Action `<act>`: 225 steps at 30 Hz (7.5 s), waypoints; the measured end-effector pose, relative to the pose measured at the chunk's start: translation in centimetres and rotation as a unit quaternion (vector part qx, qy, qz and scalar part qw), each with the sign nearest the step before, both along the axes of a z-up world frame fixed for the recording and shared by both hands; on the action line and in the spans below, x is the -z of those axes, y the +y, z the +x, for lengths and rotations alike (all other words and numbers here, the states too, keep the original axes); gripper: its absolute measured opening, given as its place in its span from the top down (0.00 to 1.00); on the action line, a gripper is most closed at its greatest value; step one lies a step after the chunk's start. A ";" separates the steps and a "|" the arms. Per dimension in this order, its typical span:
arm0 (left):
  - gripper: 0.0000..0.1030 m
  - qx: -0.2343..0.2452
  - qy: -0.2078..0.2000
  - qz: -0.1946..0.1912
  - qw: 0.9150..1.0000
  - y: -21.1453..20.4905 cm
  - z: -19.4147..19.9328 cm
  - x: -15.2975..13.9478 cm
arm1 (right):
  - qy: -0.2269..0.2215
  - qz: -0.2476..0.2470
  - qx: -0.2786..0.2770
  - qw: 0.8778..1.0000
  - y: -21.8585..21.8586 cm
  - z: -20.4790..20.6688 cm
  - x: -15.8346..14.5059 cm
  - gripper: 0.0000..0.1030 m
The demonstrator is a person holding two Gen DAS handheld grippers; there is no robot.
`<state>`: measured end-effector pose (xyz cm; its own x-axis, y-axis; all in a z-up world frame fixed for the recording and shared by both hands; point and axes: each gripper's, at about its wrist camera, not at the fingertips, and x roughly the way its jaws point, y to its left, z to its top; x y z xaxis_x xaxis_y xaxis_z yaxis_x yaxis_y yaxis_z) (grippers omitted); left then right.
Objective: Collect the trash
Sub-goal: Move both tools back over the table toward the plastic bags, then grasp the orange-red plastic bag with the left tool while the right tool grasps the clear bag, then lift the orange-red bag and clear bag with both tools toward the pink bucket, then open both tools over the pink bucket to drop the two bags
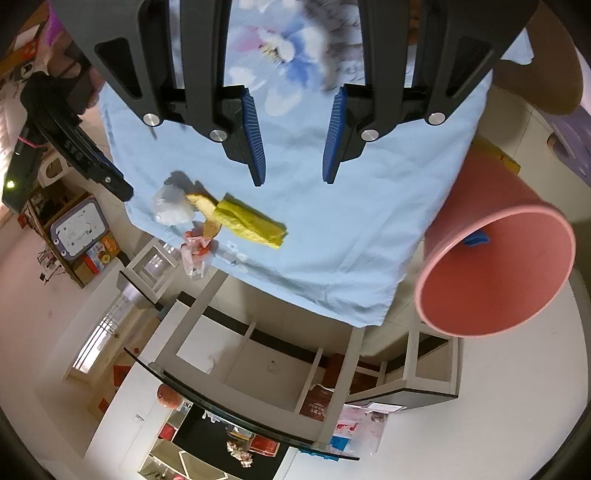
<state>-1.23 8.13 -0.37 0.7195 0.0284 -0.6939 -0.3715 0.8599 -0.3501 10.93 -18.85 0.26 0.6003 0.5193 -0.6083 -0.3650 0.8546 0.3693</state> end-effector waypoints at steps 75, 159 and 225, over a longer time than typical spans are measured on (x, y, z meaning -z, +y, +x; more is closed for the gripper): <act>0.65 0.202 0.091 -0.044 0.974 -6.7 26.8 5.4 | 0.096 -0.004 -0.034 0.995 2.2 7.4 6.5 0.67; 0.96 -0.070 -0.105 0.090 0.988 9.6 -14.3 -4.8 | -0.001 0.010 -0.207 0.978 14.2 -10.3 -3.8 0.83; 0.63 -0.118 -0.071 0.050 0.989 15.0 -12.6 -2.0 | 0.030 0.016 -0.283 0.958 25.4 -11.2 -1.2 0.55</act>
